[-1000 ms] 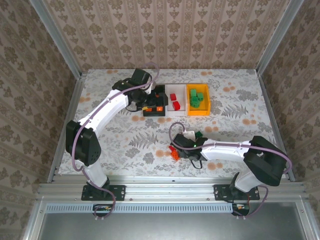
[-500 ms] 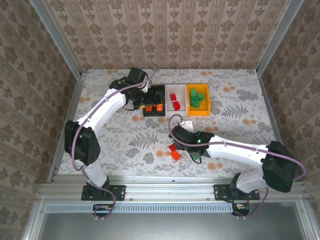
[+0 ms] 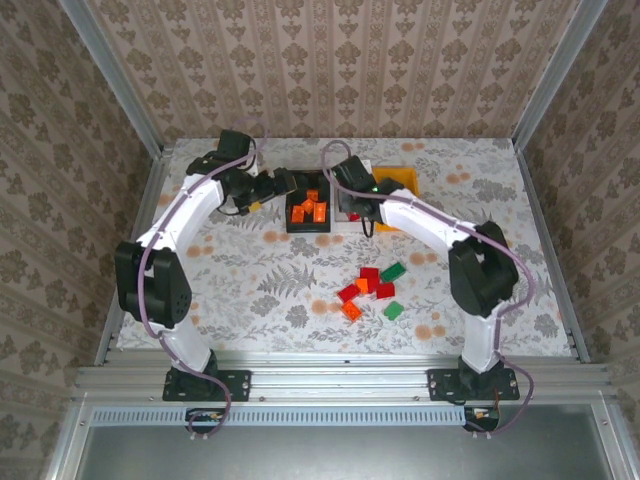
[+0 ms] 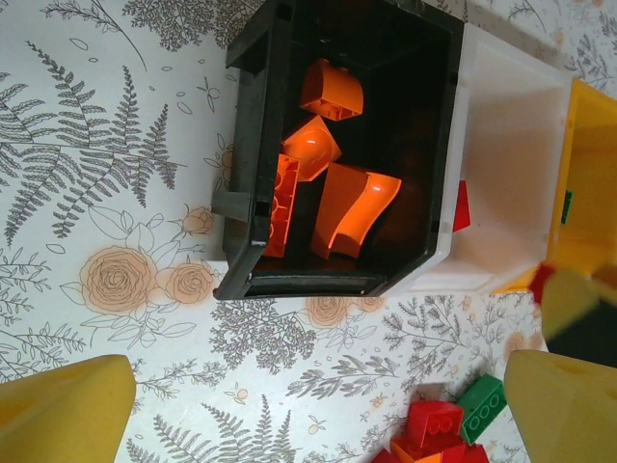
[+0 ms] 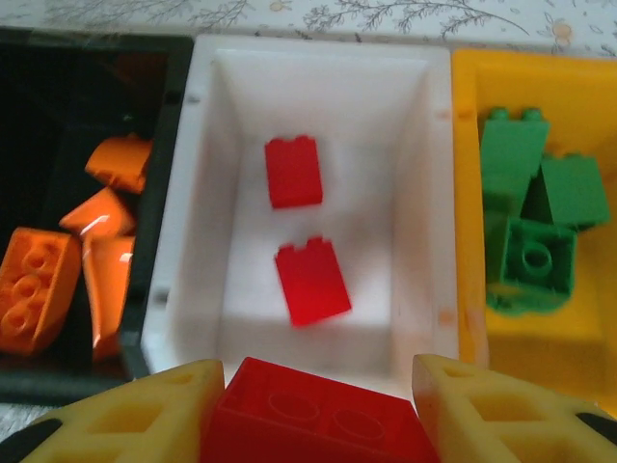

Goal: Sort the legos into containers by color

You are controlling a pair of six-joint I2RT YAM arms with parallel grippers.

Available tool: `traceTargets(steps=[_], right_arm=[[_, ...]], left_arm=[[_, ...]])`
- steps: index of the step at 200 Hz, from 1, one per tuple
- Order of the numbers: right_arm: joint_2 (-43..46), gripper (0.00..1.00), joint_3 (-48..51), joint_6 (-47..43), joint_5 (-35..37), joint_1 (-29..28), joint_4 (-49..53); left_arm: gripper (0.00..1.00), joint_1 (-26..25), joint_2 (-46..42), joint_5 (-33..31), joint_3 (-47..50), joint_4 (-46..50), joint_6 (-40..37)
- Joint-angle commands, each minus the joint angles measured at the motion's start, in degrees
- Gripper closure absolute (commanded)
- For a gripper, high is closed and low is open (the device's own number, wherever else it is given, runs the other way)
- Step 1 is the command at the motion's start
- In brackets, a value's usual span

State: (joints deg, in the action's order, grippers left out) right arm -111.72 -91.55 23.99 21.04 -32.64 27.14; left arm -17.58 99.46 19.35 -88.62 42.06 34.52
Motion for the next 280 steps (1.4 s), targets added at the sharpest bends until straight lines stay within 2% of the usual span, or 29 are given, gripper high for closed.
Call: traceTargets(steps=[1,34,54,76,105,131,160,173,204,238,280], right_arm=[[-7.79,0.50,-9.38,-3.94,-3.12,1.98,6.52],[-12.55,0.48,-15.47,-5.27,-4.16,2.50,8.05],[-13.83,0.41,-17.68,-4.86,-3.90,2.50,9.55],[-12.75,0.37,-17.55,-4.72,-3.93,2.50,9.34],[-8.73,0.37,-15.86,-4.75,-3.59,2.43,9.08],[1.74,0.37,-5.42,-2.64,-2.10,1.88,5.75],[18.21,0.37,17.52,4.80,-1.17,1.14,-0.07],[24.45,0.34,26.81,8.50,-1.01,0.59,-0.68],[33.82,0.29,39.56,17.15,-1.37,-0.05,-1.10],[34.08,0.29,46.19,26.50,-8.49,-0.05,-5.18],[28.04,0.31,46.90,30.58,-10.91,0.01,-8.28]], left_arm=[[0.00,0.65,-2.08,1.71,0.44,-0.80,0.96],[0.00,0.71,-2.26,2.13,0.58,-1.11,1.06],[0.00,0.71,-2.08,2.61,0.73,-1.25,1.15],[0.00,0.71,-2.08,3.04,0.77,-1.36,1.25],[0.00,0.40,-2.16,4.14,1.04,-1.95,1.84],[0.00,-1.48,-2.25,5.42,1.63,-2.79,2.60],[0.00,-6.32,-1.93,6.59,2.33,-3.61,3.59],[0.00,-8.14,-1.86,7.16,2.66,-3.91,4.26],[0.00,-11.32,-2.34,7.80,3.72,-5.15,5.33],[0.00,-11.94,-1.86,8.92,3.72,-5.41,5.86],[0.00,-12.04,-1.81,9.21,3.54,-5.19,5.73]])
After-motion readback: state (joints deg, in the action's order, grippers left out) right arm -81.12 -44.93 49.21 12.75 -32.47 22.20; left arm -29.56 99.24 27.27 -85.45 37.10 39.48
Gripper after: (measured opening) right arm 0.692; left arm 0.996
